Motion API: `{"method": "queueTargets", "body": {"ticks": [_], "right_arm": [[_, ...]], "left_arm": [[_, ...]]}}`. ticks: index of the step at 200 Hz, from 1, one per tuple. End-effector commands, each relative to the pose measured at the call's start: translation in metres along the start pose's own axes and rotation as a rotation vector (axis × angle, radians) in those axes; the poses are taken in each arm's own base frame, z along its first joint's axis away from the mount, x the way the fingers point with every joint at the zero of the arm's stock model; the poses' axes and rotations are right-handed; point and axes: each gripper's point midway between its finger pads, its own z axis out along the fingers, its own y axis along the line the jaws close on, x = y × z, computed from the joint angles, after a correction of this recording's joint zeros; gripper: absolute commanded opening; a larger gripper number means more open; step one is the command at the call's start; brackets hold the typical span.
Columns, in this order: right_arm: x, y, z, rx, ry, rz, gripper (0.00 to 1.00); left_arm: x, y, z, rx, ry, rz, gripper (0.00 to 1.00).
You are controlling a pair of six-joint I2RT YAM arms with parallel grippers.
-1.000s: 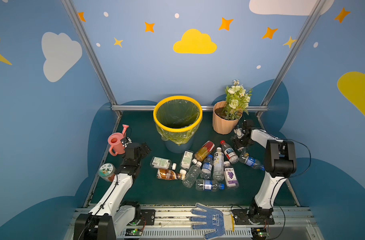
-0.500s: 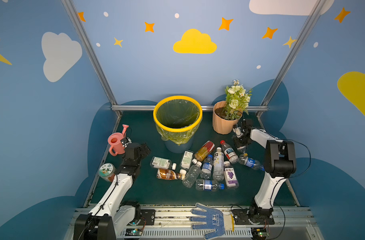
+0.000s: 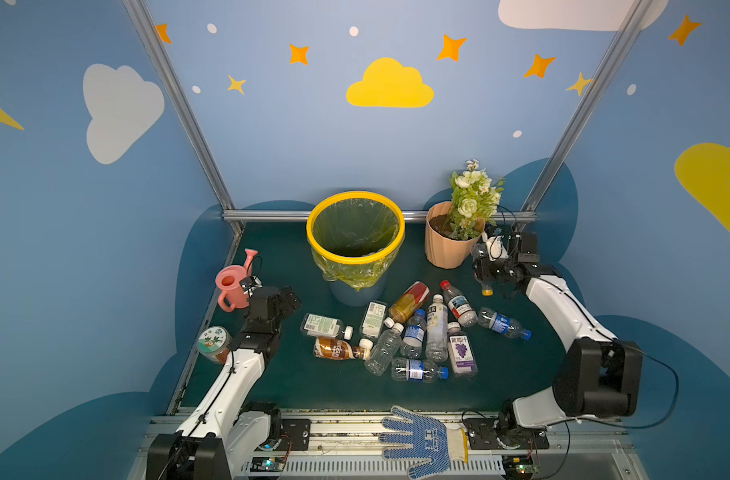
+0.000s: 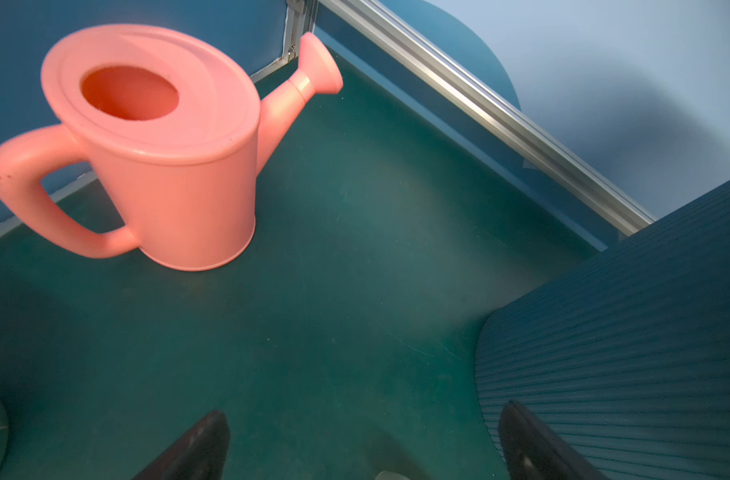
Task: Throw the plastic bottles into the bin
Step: 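Lift the bottle with the right gripper over the bin and release it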
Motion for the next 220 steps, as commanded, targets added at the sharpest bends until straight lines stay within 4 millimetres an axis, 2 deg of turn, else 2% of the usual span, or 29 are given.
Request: {"method": "queueTargets", "body": {"ticks": [1, 13, 48, 87, 112, 129, 142, 158, 166, 176, 189, 197, 207, 220], "right_arm": [[-0.039, 0.021, -0.039, -0.095, -0.227, 0.078, 0.49], [-0.055, 0.024, -0.065, -0.098, -0.335, 0.1, 0.48], [-0.11, 0.047, -0.159, -0.202, -0.672, 0.142, 0.5], [-0.168, 0.107, -0.238, -0.485, -0.9, 0.1, 0.5], [-0.193, 0.159, -0.266, -0.648, -0.972, 0.016, 0.51], [-0.205, 0.201, -0.262, -0.775, -0.947, -0.035, 0.51], [-0.212, 0.232, -0.243, -0.848, -0.902, -0.04, 0.51], [-0.212, 0.271, -0.207, -0.925, -0.798, -0.045, 0.51], [-0.207, 0.294, -0.177, -0.955, -0.718, -0.053, 0.51], [-0.199, 0.31, -0.146, -0.971, -0.625, -0.059, 0.55], [-0.193, 0.32, -0.111, -0.959, -0.525, -0.06, 0.69], [-0.193, 0.317, -0.104, -0.94, -0.503, -0.069, 0.77], [-0.201, 0.309, -0.113, -0.898, -0.53, -0.09, 0.87], [-0.216, 0.293, -0.146, -0.811, -0.616, -0.144, 0.93]], "left_arm": [[0.0, 0.004, -0.003, -0.022, 0.009, -0.013, 1.0], [0.002, 0.004, -0.003, -0.02, 0.015, -0.018, 1.0], [0.005, -0.001, -0.004, -0.003, 0.037, -0.018, 1.0], [0.005, -0.001, -0.015, -0.042, 0.021, 0.02, 1.0], [0.006, 0.001, -0.022, -0.041, 0.0, 0.011, 1.0], [0.007, 0.003, -0.025, -0.043, -0.003, 0.007, 1.0], [0.009, 0.004, -0.027, -0.044, -0.002, 0.003, 1.0], [0.01, 0.005, -0.027, -0.047, 0.004, 0.0, 1.0], [0.011, 0.005, -0.028, -0.048, 0.007, 0.0, 1.0], [0.011, 0.005, -0.028, -0.049, 0.01, -0.003, 1.0], [0.01, 0.006, -0.03, -0.056, 0.013, 0.002, 1.0], [0.007, 0.008, -0.032, -0.073, 0.012, 0.003, 1.0], [0.003, 0.012, -0.035, -0.102, 0.002, 0.007, 1.0], [-0.001, 0.016, -0.04, -0.125, -0.008, 0.007, 1.0]]}}
